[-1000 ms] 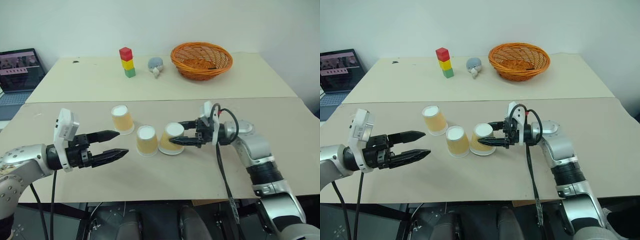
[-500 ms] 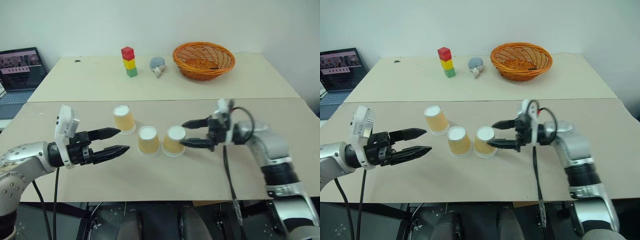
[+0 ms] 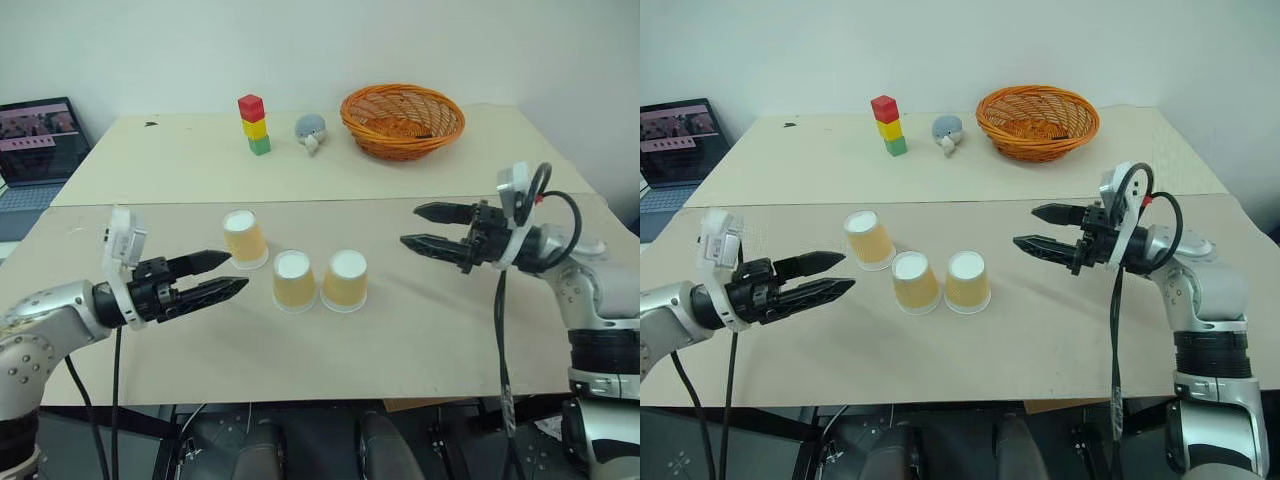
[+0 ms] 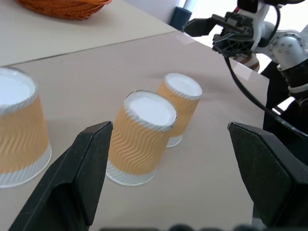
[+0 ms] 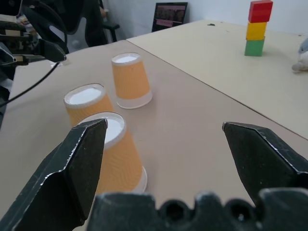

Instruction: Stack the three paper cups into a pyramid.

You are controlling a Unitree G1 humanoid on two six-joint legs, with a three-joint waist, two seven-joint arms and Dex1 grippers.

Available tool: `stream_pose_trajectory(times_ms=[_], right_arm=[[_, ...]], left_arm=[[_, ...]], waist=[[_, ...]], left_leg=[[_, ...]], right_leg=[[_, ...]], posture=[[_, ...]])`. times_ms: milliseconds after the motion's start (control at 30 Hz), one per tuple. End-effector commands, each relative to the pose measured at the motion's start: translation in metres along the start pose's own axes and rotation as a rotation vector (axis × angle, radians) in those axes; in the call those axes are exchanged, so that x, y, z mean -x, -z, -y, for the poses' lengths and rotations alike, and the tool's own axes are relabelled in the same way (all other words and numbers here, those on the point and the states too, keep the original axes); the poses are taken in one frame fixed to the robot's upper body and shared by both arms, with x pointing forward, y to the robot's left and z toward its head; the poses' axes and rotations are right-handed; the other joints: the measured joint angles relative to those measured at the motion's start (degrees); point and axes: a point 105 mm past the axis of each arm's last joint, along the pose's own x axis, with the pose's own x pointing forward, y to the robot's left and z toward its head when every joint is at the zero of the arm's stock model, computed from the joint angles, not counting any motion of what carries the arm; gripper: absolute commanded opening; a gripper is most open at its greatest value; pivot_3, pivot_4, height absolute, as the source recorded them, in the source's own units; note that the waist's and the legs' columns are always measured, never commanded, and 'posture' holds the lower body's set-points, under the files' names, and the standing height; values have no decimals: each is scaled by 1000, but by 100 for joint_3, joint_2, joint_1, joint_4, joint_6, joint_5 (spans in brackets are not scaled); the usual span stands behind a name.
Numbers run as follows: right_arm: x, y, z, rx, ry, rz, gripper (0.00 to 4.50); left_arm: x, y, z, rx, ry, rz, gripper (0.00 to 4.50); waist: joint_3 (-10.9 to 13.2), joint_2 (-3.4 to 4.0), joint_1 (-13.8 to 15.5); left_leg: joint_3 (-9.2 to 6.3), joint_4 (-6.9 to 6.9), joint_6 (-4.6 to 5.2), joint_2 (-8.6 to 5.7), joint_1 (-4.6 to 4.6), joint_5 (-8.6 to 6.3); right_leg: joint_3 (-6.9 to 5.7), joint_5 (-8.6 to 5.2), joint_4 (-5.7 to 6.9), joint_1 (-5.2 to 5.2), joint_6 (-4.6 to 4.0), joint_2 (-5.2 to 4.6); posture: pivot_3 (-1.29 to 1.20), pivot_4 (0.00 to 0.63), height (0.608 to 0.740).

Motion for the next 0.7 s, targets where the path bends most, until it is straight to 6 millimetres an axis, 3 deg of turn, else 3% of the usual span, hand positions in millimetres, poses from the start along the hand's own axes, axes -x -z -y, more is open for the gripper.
stream_pose_trajectory(times_ms=[33, 233, 700], right_arm=[[5, -30, -10, 121, -13, 47, 4460], [2, -38, -35, 173, -102, 32, 4460], [2, -38, -36, 176, -81, 46, 4460]], left_arm=[[7, -1, -19, -62, -128, 15, 4100], [2, 1, -48, -107, -262, 15, 4100], [-33, -13, -73, -156, -260, 49, 4100]], waist=[[0, 0, 8], [0, -3, 63], [-1, -5, 155]], left_leg=[[0, 0, 0, 1, 0, 0], [-2, -4, 2, 1, -1, -1], [-6, -3, 1, -6, -1, 0]], right_leg=[[-2, 0, 1, 0, 0, 0], [-5, 0, -12, 1, 0, 0], [-4, 1, -2, 9, 2, -1]], posture=[[0, 150, 629], [0, 150, 629], [0, 150, 629]])
